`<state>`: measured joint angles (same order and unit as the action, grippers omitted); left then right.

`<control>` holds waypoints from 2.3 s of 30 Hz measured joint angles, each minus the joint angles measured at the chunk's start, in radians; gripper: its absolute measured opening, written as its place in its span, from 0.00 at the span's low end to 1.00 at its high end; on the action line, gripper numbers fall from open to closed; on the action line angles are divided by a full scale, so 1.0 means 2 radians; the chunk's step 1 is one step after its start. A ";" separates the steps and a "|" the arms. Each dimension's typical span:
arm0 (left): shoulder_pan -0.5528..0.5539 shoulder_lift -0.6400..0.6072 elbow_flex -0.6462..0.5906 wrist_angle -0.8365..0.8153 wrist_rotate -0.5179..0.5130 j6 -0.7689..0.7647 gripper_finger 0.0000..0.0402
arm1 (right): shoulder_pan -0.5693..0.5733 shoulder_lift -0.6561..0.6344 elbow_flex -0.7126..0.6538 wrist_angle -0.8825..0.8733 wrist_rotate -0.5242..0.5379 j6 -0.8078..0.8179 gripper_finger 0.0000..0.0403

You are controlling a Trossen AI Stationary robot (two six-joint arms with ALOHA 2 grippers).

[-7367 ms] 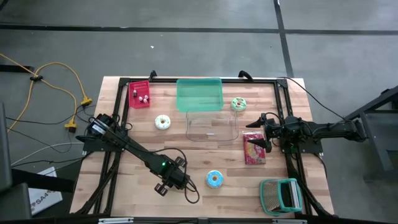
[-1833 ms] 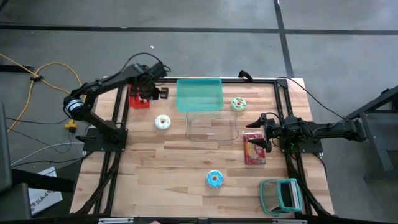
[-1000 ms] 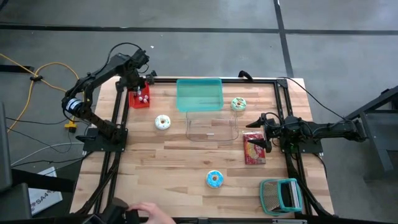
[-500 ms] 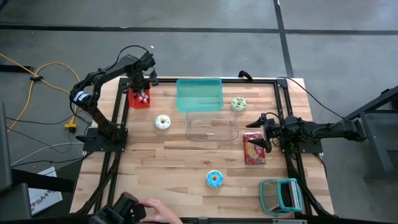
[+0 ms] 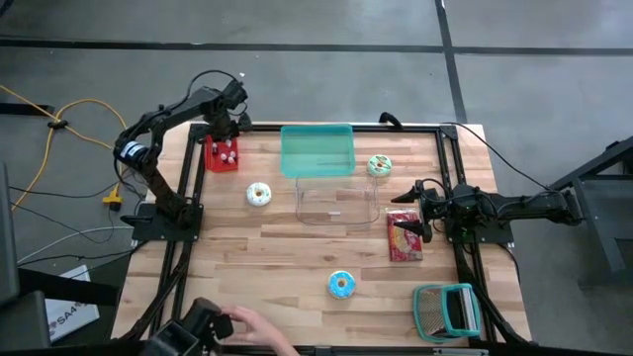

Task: Pick & Place Food Item
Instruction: Put the red food coloring bottle into the red bin, then put the popcorn bag into the blue bin

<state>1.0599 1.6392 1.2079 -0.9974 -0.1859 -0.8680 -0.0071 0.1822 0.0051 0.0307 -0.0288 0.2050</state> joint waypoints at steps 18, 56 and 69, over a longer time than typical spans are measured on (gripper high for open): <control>0.007 0.047 0.000 0.024 -0.004 0.035 0.23 | 0.000 0.000 0.000 0.000 0.000 0.000 0.87; 0.010 0.003 0.000 0.027 0.000 0.041 0.26 | 0.000 0.000 0.000 0.000 0.000 0.000 0.87; -0.002 -0.027 0.001 0.026 0.004 0.042 0.26 | 0.000 0.000 0.000 0.000 0.000 0.000 0.87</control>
<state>1.0556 1.5848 1.2091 -0.9449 -0.1787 -0.7849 -0.0071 0.1822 0.0051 0.0307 -0.0288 0.2050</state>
